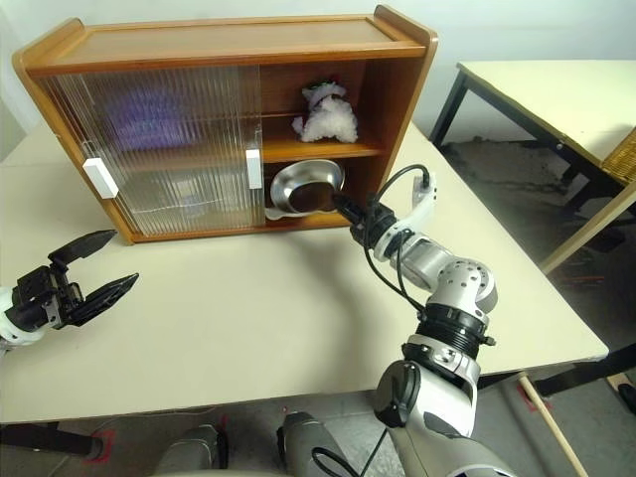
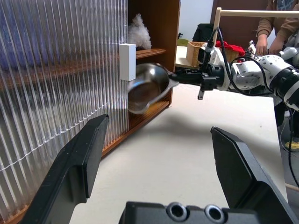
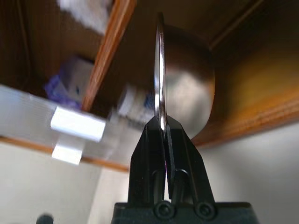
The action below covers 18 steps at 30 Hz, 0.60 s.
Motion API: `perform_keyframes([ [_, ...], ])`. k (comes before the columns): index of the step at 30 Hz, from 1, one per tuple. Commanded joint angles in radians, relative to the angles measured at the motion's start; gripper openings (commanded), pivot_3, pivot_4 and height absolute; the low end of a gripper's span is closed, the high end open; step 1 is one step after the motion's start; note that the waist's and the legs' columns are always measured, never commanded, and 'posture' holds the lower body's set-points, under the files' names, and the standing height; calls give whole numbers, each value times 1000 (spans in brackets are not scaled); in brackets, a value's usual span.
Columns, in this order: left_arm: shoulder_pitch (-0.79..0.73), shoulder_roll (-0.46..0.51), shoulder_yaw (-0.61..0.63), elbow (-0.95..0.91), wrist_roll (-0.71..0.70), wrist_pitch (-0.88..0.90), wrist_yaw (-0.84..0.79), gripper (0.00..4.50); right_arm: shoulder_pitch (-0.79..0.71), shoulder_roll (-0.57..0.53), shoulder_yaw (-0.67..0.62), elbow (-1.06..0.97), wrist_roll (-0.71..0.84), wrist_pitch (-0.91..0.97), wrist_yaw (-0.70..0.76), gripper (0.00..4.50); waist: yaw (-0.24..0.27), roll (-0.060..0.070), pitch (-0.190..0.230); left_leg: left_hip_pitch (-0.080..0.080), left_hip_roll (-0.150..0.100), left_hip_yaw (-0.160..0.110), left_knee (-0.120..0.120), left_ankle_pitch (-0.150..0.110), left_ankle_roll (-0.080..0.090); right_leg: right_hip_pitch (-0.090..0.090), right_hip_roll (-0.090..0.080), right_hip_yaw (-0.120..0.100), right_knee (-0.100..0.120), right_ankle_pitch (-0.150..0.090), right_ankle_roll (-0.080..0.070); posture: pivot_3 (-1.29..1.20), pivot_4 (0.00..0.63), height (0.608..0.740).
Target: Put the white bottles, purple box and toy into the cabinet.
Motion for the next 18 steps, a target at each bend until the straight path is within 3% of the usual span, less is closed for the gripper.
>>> perform_keyframes([
  [1, 3, 7, 5, -2, 7, 4, 0, 4500, -10, 28, 10, -18, 4, -86, -52, 20, 0, 0, 0, 0, 0, 0, 0, 0, 0, 0, 0, 0, 0, 0, 0, -181, 49, 740],
  [11, 6, 12, 11, -1, 7, 6, -1, 4500, -32, 122, 45, 48, -29, -347, -164, 20, -5, 0, 0, -1, 1, 0, -1, 0, 0, -2, 0, 0, 0, 1, -2, -176, 53, 740],
  [13, 6, 11, 9, -1, 8, 4, 0, 4500, -42, 143, 44, 82, -37, -407, -191, 20, -6, 0, 0, -1, 1, 0, -1, 0, 0, -2, 0, 0, 0, 6, -10, -172, 52, 740],
  [18, 2, 7, 8, -2, 9, 1, 8, 4500, -34, 169, 77, 100, -41, -467, -211, 20, -6, 0, 0, -1, 1, 0, -3, 0, 0, -3, 0, 0, 0, 6, -12, -171, 52, 740],
])
